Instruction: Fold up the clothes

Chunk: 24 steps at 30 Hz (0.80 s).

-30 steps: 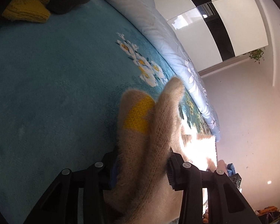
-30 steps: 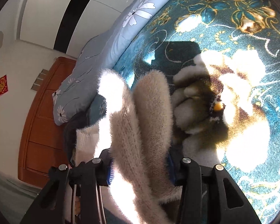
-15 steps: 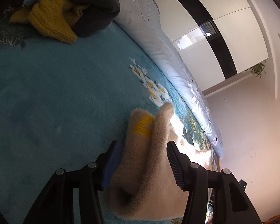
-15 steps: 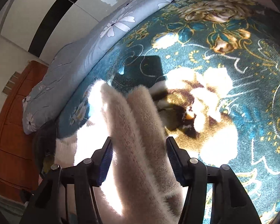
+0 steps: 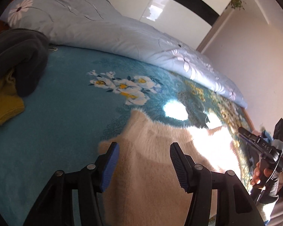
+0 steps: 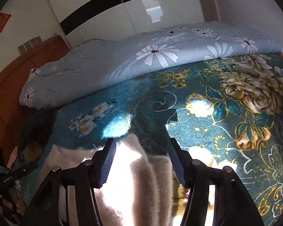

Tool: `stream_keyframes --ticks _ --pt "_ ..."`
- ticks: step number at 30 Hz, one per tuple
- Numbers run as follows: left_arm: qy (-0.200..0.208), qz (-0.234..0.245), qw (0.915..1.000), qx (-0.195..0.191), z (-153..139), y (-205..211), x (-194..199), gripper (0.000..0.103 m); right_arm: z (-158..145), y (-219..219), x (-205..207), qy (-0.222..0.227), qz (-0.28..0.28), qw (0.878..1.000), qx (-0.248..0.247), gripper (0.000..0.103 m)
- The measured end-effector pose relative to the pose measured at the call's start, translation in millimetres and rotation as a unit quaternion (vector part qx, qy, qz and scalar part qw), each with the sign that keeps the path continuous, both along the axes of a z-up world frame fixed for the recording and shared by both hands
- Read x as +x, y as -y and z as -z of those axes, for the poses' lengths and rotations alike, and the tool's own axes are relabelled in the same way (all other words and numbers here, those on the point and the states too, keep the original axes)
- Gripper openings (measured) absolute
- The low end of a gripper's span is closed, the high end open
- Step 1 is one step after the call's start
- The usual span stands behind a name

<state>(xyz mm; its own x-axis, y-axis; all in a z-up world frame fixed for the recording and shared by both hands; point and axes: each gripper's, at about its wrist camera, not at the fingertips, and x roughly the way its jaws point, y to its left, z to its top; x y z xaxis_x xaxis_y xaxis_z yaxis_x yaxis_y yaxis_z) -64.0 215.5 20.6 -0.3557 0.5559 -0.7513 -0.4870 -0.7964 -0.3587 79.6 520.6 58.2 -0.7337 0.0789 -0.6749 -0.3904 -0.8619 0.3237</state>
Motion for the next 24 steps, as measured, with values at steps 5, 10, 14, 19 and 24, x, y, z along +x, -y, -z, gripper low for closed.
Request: stream_keyframes --ticks 5,10,14,19,24 --pt "-0.004 0.028 0.9982 -0.052 15.0 -16.8 -14.1 0.06 17.1 -9.9 4.9 0.025 0.004 1.0 0.014 0.058" --pt "0.002 0.028 0.9976 -0.064 22.5 -21.1 -21.5 0.06 26.1 0.0 -6.6 0.048 -0.01 0.999 0.021 0.057" --pt "0.003 0.028 0.9981 -0.055 23.3 -18.7 -22.9 0.057 28.7 10.6 -13.7 0.048 -0.035 0.998 0.024 0.055" --pt "-0.011 0.032 0.9981 -0.051 21.8 -20.0 -17.7 0.037 38.5 19.7 -21.9 0.071 -0.043 0.996 0.028 0.038" --pt "-0.001 0.005 1.0 0.0 15.4 -5.6 -20.4 0.015 39.1 20.4 -20.7 0.074 -0.042 0.996 0.031 0.016"
